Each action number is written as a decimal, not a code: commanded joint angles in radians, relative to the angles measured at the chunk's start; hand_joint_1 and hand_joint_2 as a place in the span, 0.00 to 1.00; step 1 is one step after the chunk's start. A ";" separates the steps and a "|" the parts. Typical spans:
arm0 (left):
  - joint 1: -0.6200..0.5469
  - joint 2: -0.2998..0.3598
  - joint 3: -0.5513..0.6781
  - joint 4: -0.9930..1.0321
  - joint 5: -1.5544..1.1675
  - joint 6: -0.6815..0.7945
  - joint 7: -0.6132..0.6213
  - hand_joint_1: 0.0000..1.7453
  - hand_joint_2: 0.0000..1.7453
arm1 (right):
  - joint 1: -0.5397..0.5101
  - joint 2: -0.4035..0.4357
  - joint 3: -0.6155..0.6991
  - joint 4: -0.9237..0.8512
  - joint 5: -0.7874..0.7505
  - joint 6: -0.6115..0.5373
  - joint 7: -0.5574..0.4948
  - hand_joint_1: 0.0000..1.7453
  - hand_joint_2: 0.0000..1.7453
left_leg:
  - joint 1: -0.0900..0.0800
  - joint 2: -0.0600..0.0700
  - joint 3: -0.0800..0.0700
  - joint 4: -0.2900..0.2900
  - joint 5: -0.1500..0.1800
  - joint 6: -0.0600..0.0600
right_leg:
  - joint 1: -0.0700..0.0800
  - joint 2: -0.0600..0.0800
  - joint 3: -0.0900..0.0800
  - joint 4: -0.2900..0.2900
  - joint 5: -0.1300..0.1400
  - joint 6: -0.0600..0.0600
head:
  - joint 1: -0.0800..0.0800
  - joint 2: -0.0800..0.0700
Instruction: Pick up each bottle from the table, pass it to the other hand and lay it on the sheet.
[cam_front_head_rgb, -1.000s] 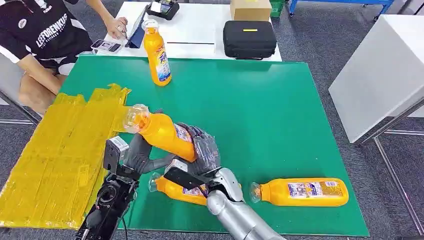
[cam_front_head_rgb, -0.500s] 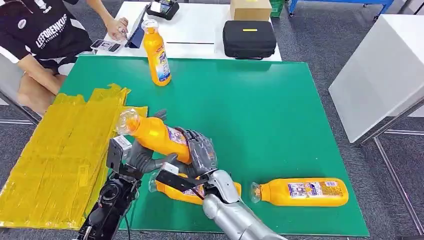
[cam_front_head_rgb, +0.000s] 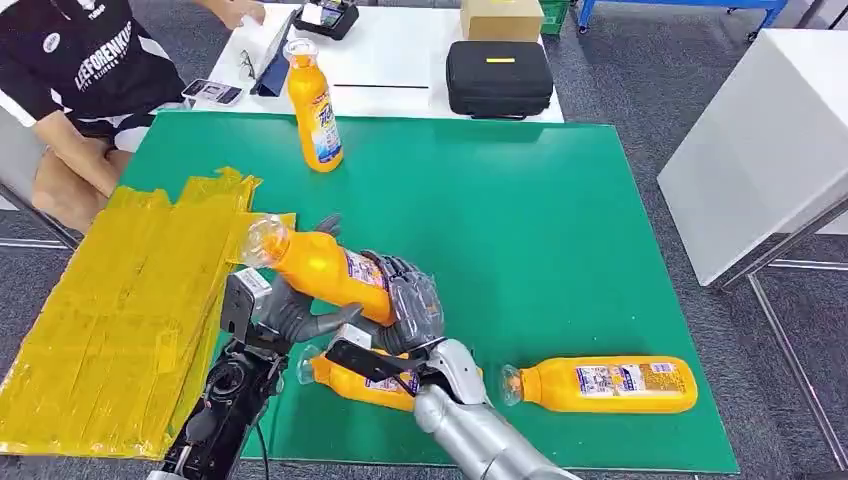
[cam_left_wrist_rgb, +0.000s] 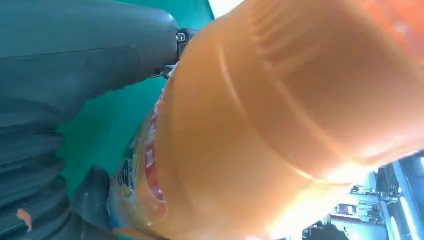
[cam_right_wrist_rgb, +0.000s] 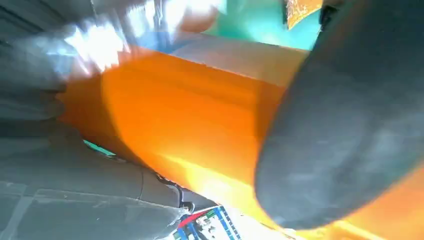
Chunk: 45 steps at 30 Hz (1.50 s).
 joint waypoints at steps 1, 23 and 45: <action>-0.086 -0.012 0.042 0.082 0.020 -0.018 -0.001 0.00 1.00 | 0.013 -0.012 0.001 0.025 0.025 0.002 -0.009 1.00 1.00 | 0.000 -0.003 0.006 0.000 -0.002 0.001 | 0.001 -0.003 0.007 0.000 -0.003 -0.006 | 0.000 0.000; -0.130 -0.018 0.106 0.148 0.184 -0.126 0.012 0.00 1.00 | -0.004 0.042 0.091 0.107 0.115 -0.009 -0.035 1.00 1.00 | 0.001 -0.003 0.006 0.001 -0.003 0.001 | 0.002 -0.003 0.008 0.000 -0.003 -0.006 | 0.000 0.000; -0.099 -0.023 0.104 0.087 0.277 -0.125 0.044 1.00 1.00 | -0.024 0.046 0.125 0.125 0.100 0.011 -0.031 1.00 1.00 | 0.001 -0.003 0.007 0.001 -0.003 0.001 | 0.002 -0.003 0.009 0.001 -0.004 -0.007 | 0.000 0.000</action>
